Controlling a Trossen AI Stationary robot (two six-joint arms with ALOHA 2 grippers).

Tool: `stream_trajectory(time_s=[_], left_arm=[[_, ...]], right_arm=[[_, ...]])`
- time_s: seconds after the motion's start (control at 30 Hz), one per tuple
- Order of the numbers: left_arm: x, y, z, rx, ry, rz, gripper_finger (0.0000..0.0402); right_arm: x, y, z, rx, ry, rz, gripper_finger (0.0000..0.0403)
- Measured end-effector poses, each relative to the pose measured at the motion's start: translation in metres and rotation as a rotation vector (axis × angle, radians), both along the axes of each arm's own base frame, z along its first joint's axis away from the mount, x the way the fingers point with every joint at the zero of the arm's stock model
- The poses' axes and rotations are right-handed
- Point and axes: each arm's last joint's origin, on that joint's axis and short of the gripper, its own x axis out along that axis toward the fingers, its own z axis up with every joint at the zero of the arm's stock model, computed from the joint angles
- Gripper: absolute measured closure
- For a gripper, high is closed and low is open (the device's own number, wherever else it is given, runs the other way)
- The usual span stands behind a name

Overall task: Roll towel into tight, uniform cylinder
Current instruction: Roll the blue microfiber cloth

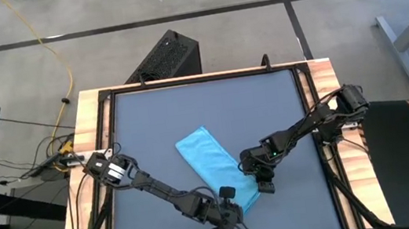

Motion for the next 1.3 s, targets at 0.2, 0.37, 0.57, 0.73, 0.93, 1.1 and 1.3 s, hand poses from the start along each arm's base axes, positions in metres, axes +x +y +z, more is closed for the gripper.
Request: stream_trajectory(time_s=[0.2,0.37,0.57,0.73,0.93,1.1,1.3], left_arm=[[-0.004,-0.001,-0.007,-0.188,0.022,0.093,0.0401],[-0.018,-0.015,-0.021,-0.350,-0.005,0.169,0.0401],[-0.046,-0.032,-0.038,-0.567,-0.139,0.313,0.0402],[-0.058,-0.040,-0.040,-0.646,-0.210,0.418,0.0401],[-0.059,-0.051,-0.022,-0.504,-0.281,0.341,0.0401],[-0.052,-0.044,-0.001,-0.365,-0.300,0.287,0.0401],[-0.022,-0.024,0.021,-0.170,-0.306,0.108,0.0394]], right_arm=[[-0.002,0.001,-0.001,0.019,0.071,-0.043,0.0385],[-0.003,0.007,0.000,0.065,0.136,-0.097,0.0385],[-0.003,0.012,0.001,0.087,0.165,-0.154,0.0385],[-0.002,0.014,-0.003,0.050,0.180,-0.202,0.0385],[0.000,0.016,-0.008,0.057,0.192,-0.209,0.0385],[0.001,0.013,-0.008,0.061,0.188,-0.220,0.0385],[0.002,0.012,-0.008,0.057,0.187,-0.231,0.0385]])
